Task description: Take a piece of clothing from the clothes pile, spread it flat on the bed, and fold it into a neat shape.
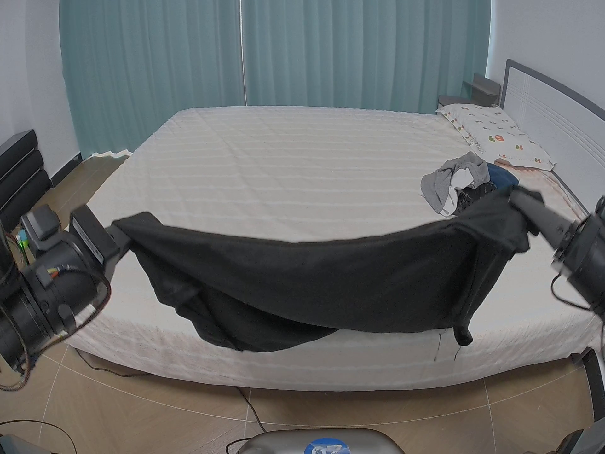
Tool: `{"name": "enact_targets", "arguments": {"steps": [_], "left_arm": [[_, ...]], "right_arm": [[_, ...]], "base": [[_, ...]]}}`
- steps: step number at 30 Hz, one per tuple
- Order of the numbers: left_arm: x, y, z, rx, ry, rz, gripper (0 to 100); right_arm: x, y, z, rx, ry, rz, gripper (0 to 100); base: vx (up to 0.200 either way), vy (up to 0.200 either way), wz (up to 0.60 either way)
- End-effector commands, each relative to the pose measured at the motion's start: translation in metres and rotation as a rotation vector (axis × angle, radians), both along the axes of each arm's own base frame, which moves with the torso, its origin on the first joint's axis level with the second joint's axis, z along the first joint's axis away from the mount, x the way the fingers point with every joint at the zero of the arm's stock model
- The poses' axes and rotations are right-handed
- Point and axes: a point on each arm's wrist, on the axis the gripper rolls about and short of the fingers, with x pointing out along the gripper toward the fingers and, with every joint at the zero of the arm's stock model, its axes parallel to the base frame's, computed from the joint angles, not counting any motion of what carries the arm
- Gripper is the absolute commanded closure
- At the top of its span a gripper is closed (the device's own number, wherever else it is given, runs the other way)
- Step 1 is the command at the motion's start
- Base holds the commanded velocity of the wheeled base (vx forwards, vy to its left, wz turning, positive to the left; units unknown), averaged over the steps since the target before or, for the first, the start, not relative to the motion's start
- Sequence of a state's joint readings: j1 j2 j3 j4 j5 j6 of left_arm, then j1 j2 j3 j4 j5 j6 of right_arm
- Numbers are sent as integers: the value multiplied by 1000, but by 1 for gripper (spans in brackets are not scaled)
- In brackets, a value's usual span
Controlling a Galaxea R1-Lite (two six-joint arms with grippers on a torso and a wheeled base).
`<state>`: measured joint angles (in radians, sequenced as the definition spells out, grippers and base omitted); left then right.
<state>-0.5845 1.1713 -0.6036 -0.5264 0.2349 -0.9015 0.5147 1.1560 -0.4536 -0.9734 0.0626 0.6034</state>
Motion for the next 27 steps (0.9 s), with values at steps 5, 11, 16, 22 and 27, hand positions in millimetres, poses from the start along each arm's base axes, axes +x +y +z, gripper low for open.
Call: {"name": "enact_targets", "arguments": {"steps": [5, 11, 16, 22, 27], "left_arm": [[31, 0, 47, -27, -13, 89, 100], [78, -16, 35, -59, 80, 131, 100], [107, -21, 27, -70, 108, 163, 100], [157, -33, 5, -95, 179, 180, 100], [187, -41, -9, -86, 202, 201, 100]], "right_arm": [[23, -24, 104, 116, -124, -100, 100], [83, -22, 88, 79, -34, -174, 100], [110, -18, 70, 46, -1, -199, 100], [159, -10, 43, 63, -51, -243, 100], [191, -4, 20, 41, 0, -252, 100]], "base": [[0, 0, 0], [0, 0, 0], [80, 0, 0], [133, 0, 0], [0, 0, 0]]}}
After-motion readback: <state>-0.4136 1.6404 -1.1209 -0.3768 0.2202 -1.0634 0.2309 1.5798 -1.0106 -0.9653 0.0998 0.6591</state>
